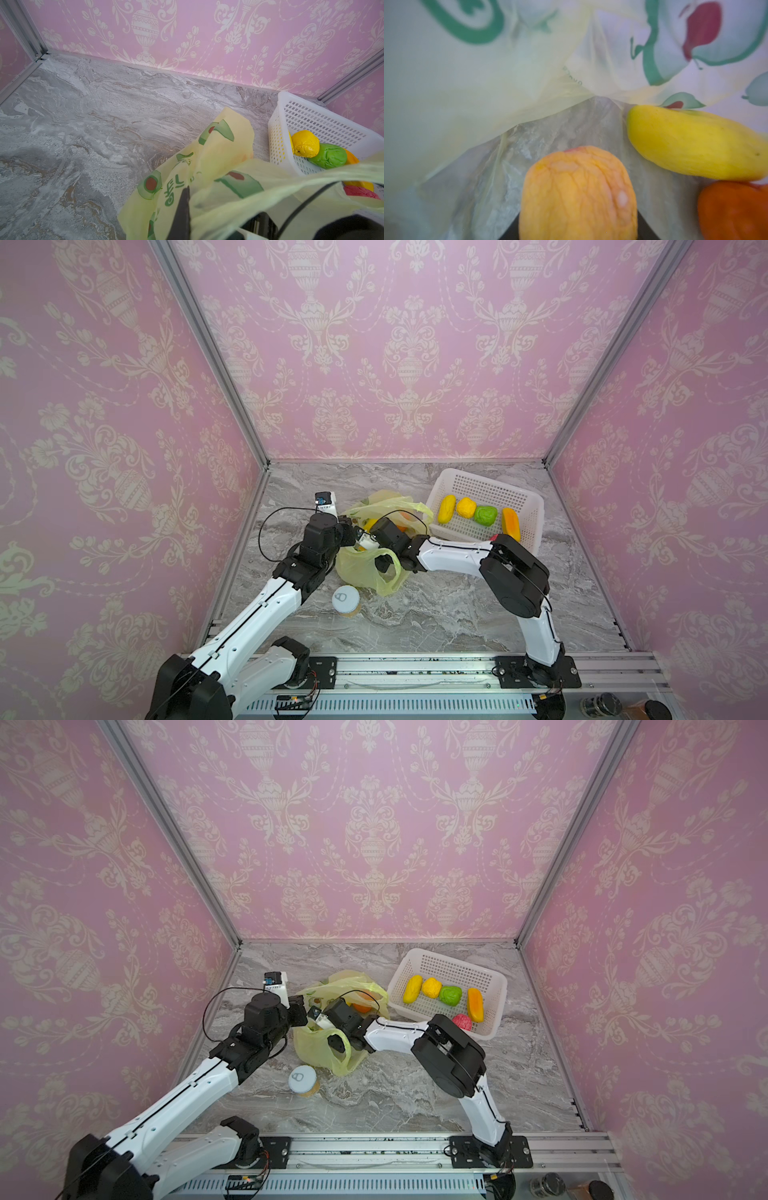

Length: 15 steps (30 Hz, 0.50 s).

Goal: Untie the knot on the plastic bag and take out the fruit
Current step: 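Reach the right gripper into the bag and grasp the orange-yellow fruit, then lift the orange-yellow fruit out of the bag toward the basket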

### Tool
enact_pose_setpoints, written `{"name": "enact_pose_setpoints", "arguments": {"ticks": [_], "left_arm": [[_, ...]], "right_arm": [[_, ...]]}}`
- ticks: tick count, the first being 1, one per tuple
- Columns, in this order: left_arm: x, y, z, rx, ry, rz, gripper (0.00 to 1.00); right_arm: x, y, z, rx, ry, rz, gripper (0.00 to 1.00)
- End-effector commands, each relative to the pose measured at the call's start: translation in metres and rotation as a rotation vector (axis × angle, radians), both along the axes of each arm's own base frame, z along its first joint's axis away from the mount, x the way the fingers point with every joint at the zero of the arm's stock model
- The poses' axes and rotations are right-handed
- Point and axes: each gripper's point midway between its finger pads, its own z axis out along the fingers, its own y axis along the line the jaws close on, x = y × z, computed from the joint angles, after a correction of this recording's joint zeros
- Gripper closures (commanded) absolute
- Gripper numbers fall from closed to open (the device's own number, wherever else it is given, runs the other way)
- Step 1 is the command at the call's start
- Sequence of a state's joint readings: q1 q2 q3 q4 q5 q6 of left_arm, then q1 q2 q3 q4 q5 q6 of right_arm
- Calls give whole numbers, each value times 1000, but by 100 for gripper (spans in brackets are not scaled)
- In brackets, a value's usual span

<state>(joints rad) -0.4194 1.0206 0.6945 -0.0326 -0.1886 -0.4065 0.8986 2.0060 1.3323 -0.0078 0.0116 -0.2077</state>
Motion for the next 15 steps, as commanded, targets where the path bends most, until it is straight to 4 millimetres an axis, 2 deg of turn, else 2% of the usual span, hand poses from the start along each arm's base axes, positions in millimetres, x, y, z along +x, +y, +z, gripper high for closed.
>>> {"name": "enact_pose_setpoints", "arguments": {"ticks": [1,5,6,8,15], "left_arm": [[-3,5,-2,5,9,12,100],[-3,5,-4,8,14,14,100],[-3,5,-4,9,16,16,100],[-2,5,-4,8,16,17,100],[-2,5,-5,11,20,17,100]], "right_arm": [[-2,-3,47,136,-48,-2,77],[-17,-14,75,200,-71,23,79],[-24,-20,76,206,-65,27,80],[-32,-25,89,241,-75,41,81],[-65,-52,141,380,-145,72,83]]}}
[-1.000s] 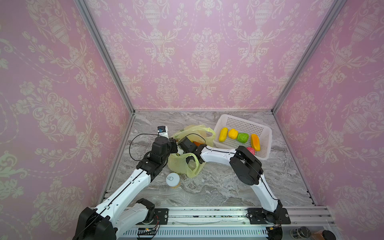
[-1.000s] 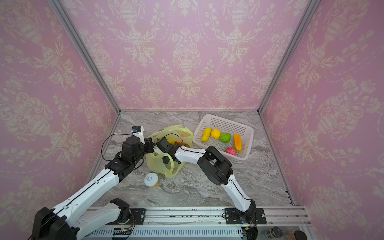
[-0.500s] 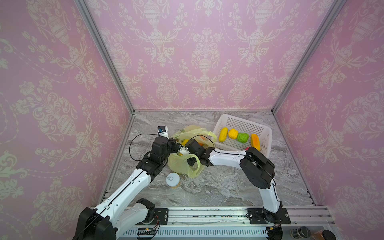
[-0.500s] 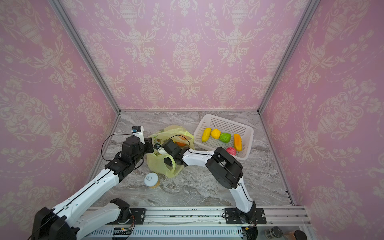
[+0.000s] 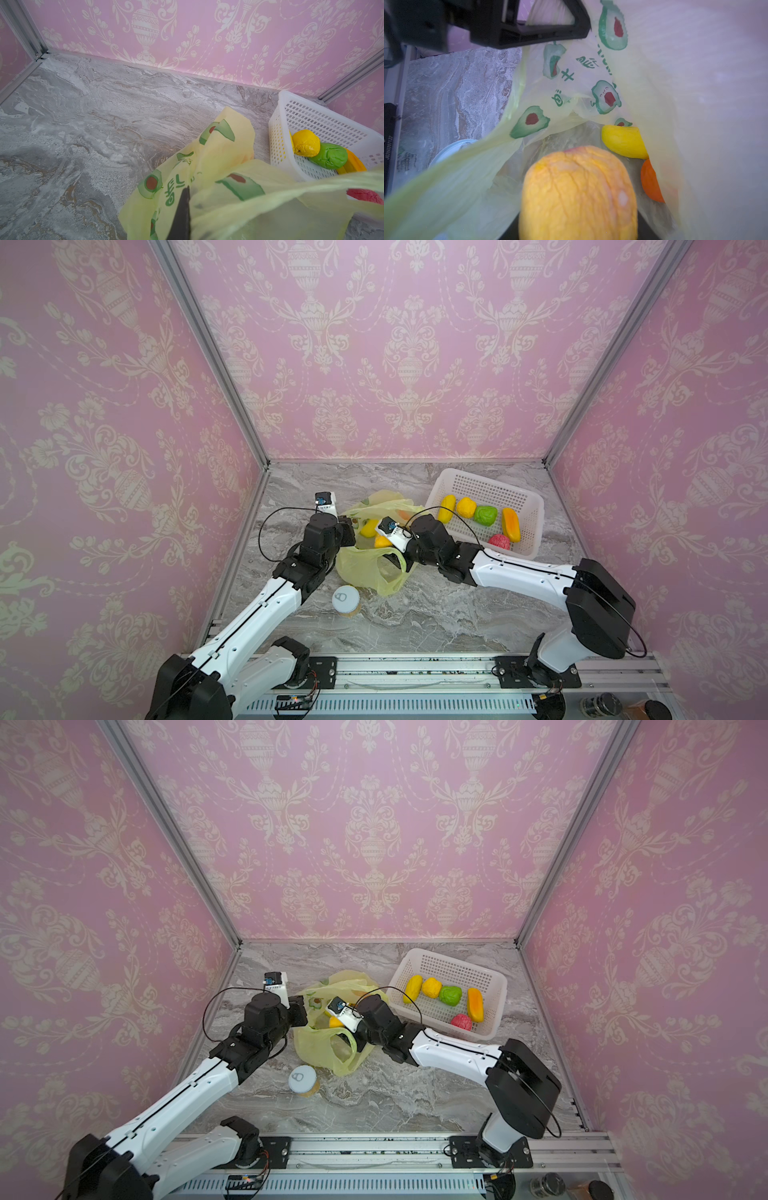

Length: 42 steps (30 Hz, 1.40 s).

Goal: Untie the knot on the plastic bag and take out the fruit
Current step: 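Lift the orange-yellow fruit out of the bag toward the basket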

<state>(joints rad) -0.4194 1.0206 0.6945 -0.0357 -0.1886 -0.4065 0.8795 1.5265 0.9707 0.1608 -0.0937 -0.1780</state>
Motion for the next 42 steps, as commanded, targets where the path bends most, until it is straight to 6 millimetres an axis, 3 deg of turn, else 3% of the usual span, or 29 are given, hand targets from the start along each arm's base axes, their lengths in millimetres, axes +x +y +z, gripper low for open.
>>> {"name": "enact_pose_setpoints", "arguments": {"ticks": [1,8,14,17,22,24,28,32,38,42], "left_arm": [[-2,5,-4,9,17,16,100],[-1,5,-5,11,20,19,100],[-1,6,-5,11,19,22,100],[-2,6,-4,12,19,21,100],[-3,7,-2,9,13,22,100],[-3,6,-2,7,13,20,100],[-2,5,-4,9,20,17,100],[-1,5,-4,10,19,18,100],[-2,6,-4,15,19,22,100],[-2,6,-3,14,17,21,100]], "right_arm": [[-18,-7,39,120,-45,27,83],[-52,-63,96,314,-179,-23,87],[-65,-116,120,428,-257,-112,88],[-52,-142,121,437,-280,-229,89],[-7,-203,115,452,-234,-551,93],[12,-228,107,481,-173,-667,93],[44,-260,84,477,-55,-829,93],[80,-285,44,365,72,-997,94],[123,-294,-15,232,274,-1080,93],[141,-295,-44,173,359,-1108,92]]}}
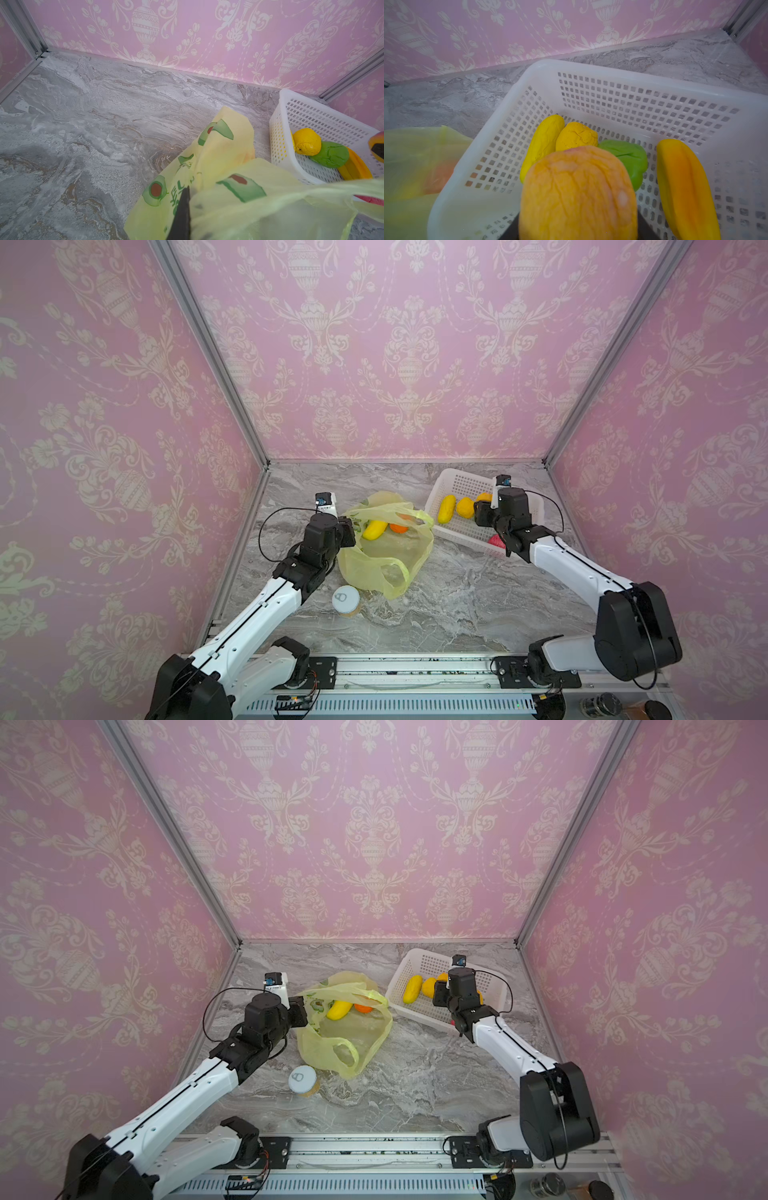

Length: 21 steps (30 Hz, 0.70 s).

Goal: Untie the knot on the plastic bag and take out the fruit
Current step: 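Lift the orange-yellow fruit out of the bag toward the basket, then lower the orange-yellow fruit into the basket and open the right gripper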

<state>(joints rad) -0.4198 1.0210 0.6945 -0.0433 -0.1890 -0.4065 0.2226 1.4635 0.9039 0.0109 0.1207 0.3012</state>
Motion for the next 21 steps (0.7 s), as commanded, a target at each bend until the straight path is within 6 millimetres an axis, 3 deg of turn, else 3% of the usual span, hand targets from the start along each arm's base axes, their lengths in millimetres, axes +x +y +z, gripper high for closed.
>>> {"name": "enact_pose_setpoints", "arguments": {"ticks": [1,6,8,16,21], "left_arm": [[-2,6,-2,10,10,21,100],[-1,6,-1,9,9,21,100],[-1,6,-1,9,8,21,100],[-1,6,-1,9,9,21,100],[-1,6,-2,12,13,22,100]], "right_arm": [[7,0,-17,25,87,-20,90],[18,-1,-39,28,168,-26,82],[22,-3,-47,22,191,-34,72],[29,-6,-66,28,243,-44,55],[26,1,-57,69,200,-13,23]]}}
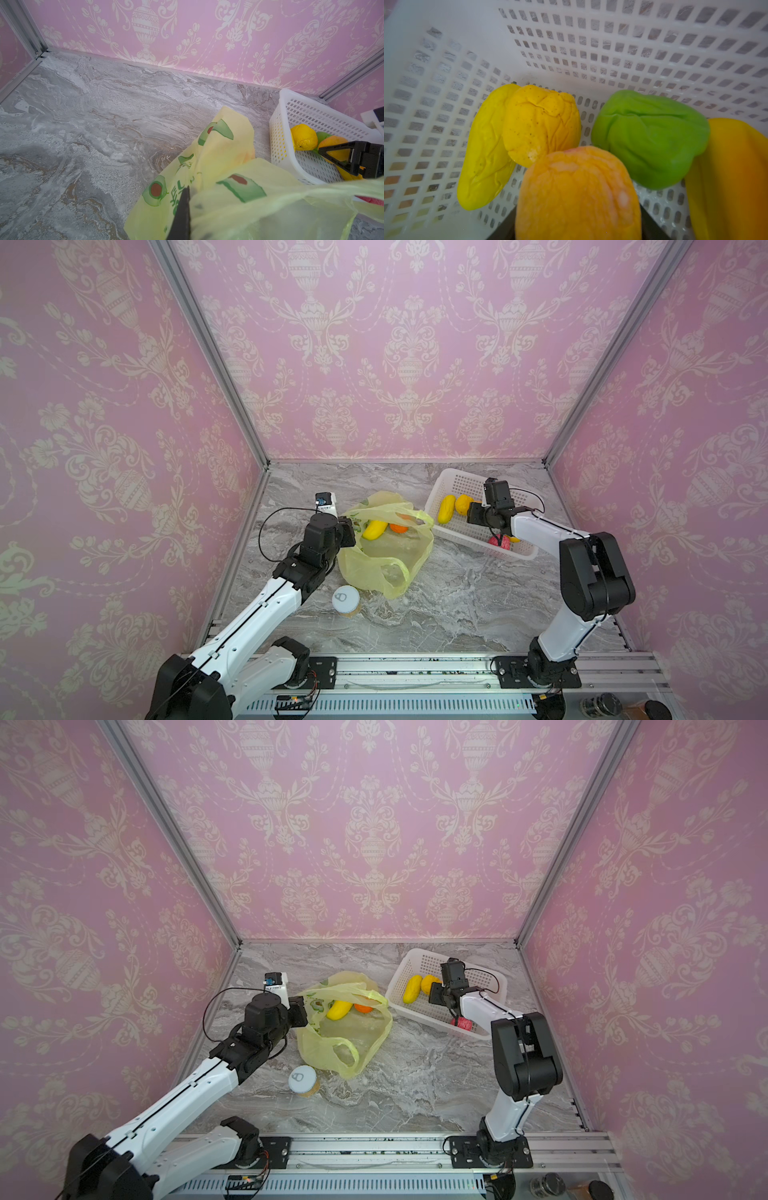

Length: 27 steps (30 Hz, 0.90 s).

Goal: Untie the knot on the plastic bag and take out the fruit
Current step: 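Lower the orange-yellow fruit into the basket and open the right gripper, then move the right gripper back over the bag mouth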

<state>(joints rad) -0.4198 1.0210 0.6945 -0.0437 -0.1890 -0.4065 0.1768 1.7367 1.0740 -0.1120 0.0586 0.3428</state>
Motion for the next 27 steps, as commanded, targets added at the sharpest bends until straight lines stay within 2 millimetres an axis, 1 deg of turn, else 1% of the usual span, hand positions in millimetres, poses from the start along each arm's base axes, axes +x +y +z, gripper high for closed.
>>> {"name": "enact_pose_setpoints", "arguments": {"ticks": [1,2,5,6,9,12,15,16,18,19,20,22,24,26,27], "left_arm": [[-1,6,-2,11,13,21,100],[-1,6,-3,11,13,21,100],[-1,6,-3,12,14,22,100],[0,6,-3,11,13,22,100],[0,5,-3,12,15,21,100],[0,6,-4,13,16,21,100],[-1,5,-1,10,12,20,100],[-1,6,-1,8,11,20,100],[-1,6,-1,7,9,20,100],[-1,5,-1,6,10,18,100],[-1,5,-1,6,11,19,100],[-1,5,-1,5,11,16,100],[-1,4,-2,4,13,15,100],[-1,4,-2,3,13,15,100],[-1,4,-1,3,12,15,100]], "right_arm": [[-1,6,14,54,-49,12,19],[-3,8,17,64,-60,17,16],[-8,10,31,89,-101,26,12],[-10,11,34,96,-113,29,11],[-20,14,55,117,-173,46,11],[-36,22,84,122,-264,88,13],[-58,38,116,107,-365,165,16],[-68,47,130,101,-409,202,19],[-87,64,153,93,-493,290,27],[-100,78,166,96,-544,356,32],[-114,90,176,98,-588,421,38],[-140,113,192,98,-664,547,47],[-165,137,200,85,-716,683,52],[-188,163,199,52,-736,828,55],[-196,174,196,34,-737,885,55]]}}
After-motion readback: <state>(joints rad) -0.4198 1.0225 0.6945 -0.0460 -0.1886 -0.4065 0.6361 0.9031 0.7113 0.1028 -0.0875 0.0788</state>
